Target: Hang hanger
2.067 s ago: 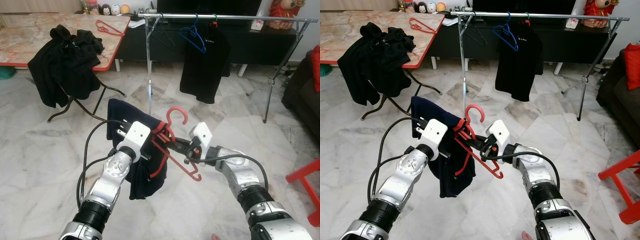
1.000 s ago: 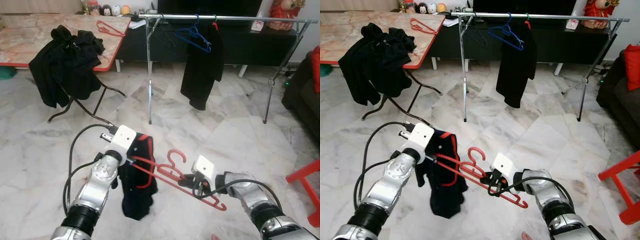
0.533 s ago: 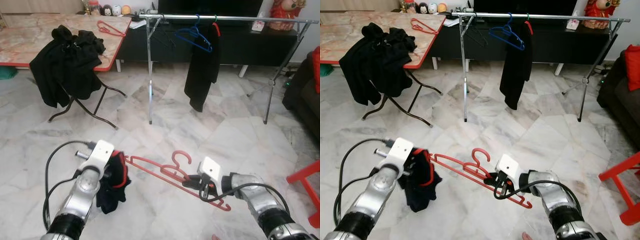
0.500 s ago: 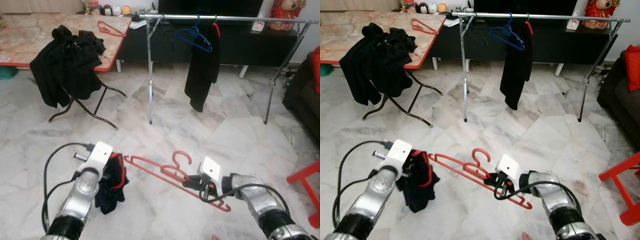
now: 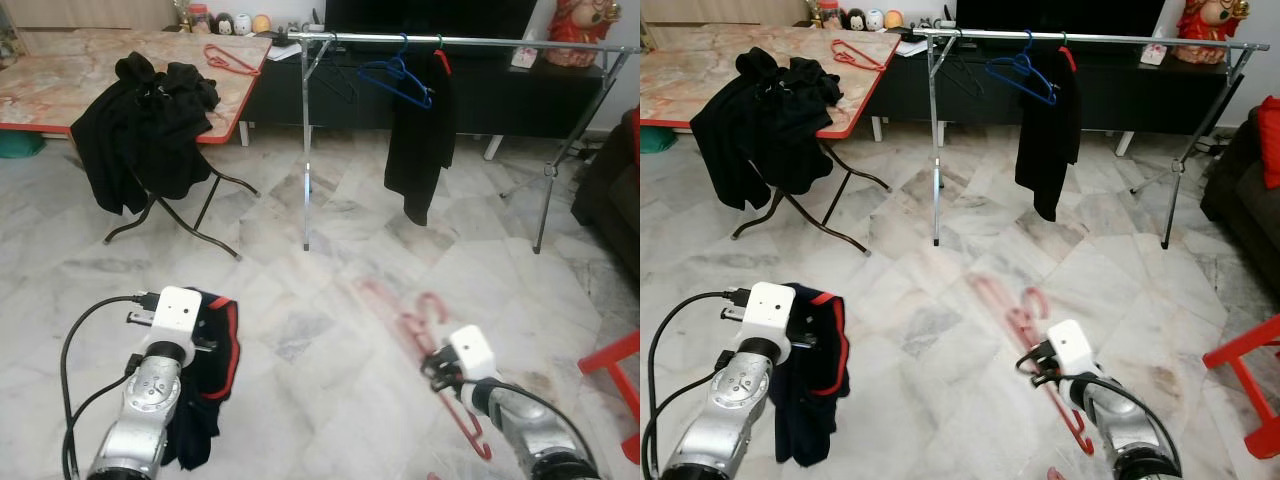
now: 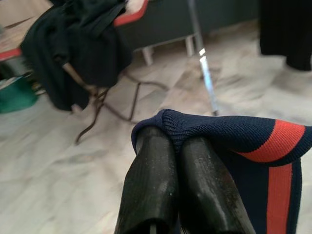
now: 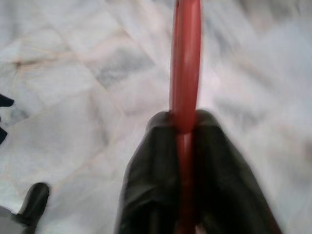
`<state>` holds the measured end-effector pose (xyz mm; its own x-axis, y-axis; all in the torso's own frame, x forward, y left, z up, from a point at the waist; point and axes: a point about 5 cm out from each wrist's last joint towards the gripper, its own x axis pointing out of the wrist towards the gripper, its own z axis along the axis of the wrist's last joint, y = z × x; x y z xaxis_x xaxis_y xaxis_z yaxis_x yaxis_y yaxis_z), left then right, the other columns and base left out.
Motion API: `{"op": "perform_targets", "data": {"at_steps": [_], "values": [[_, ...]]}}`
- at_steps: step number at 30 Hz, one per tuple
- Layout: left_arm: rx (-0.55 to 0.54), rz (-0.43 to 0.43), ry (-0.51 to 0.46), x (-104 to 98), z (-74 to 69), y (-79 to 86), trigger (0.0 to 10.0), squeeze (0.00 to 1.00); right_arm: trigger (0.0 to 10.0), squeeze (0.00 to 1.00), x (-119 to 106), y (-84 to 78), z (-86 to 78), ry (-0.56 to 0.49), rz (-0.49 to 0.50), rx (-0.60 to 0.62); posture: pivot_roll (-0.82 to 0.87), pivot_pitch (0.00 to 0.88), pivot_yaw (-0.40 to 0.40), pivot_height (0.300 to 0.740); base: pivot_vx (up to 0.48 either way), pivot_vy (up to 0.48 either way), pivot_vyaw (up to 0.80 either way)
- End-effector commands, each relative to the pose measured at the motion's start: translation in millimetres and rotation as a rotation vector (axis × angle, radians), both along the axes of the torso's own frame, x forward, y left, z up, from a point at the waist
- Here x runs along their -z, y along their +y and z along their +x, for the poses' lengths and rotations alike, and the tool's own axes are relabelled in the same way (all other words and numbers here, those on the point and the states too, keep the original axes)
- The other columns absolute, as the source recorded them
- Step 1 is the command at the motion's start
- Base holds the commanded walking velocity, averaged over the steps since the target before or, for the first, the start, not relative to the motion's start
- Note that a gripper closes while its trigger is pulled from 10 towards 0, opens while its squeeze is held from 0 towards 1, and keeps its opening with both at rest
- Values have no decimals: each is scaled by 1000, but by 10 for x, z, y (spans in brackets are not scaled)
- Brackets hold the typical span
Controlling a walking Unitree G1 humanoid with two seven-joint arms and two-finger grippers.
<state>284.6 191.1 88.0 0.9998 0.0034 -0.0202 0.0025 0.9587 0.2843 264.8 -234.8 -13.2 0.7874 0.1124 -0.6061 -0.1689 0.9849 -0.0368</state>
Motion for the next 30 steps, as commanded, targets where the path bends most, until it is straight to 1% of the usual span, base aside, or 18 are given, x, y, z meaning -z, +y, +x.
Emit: {"op": "perform_targets", "data": {"at_steps": [1,2,4,5,6,8,9,11,12,16,19,22,23,24,25,27,29,30], "values": [[47,-40,-79,-152,9,-104,10000,0,10000,0,91,-37,-81,32,17,143,-7,0,-35,716,0,0,0],[57,-62,-95,-187,8,-143,10000,0,10000,0,144,-28,-131,51,32,189,-2,0,-36,716,0,0,0],[73,-106,-124,-260,7,-207,10000,0,10000,0,245,23,-231,83,47,223,2,0,-33,716,0,0,0],[86,-172,-156,-352,22,-283,10000,0,10000,0,398,68,-423,147,64,289,2,0,-32,716,0,0,0],[89,-192,-163,-377,24,-306,10000,0,10000,0,444,78,-486,169,66,314,6,0,-33,716,0,0,0],[100,-212,-182,-430,30,-344,10000,0,10000,0,522,87,-602,221,10,304,11,0,-33,716,0,0,0],[110,-222,-201,-484,37,-371,10000,0,10000,0,562,65,-682,235,-30,342,29,0,-35,716,0,0,0],[124,-224,-219,-545,43,-394,10000,0,10000,0,561,40,-704,196,22,459,31,0,-31,716,0,0,0],[125,-231,-227,-580,45,-390,10000,0,10000,0,548,19,-707,155,63,528,15,0,-20,716,0,0,0],[151,-235,-231,-617,57,-423,10000,0,10000,0,551,-37,-754,132,94,593,-3,0,-6,716,0,0,0],[168,-239,-221,-610,59,-435,10000,0,10000,0,589,-4,-814,155,78,538,-15,0,14,716,0,0,0],[184,-239,-217,-622,63,-448,10000,0,10000,0,613,39,-844,157,103,567,-20,0,29,716,0,0,0],[184,-239,-217,-622,63,-448,10000,0,10000,0,613,39,-844,157,103,567,-20,0,29,716,0,0,0],[187,-250,-213,-631,63,-454,10000,0,10000,0,622,74,-846,157,110,571,-24,0,37,716,0,0,0],[188,-261,-207,-632,64,-458,10000,0,10000,0,628,113,-841,157,118,555,-25,0,40,716,0,0,0],[189,-262,-204,-631,65,-461,10000,0,10000,0,630,131,-838,158,121,544,-25,0,40,716,0,0,0],[190,-262,-195,-619,73,-466,10000,0,10000,0,634,178,-827,161,106,502,-32,0,43,716,0,0,0],[193,-264,-192,-618,78,-473,10000,0,10000,0,635,190,-825,160,106,502,-32,0,43,716,0,0,0]]}}
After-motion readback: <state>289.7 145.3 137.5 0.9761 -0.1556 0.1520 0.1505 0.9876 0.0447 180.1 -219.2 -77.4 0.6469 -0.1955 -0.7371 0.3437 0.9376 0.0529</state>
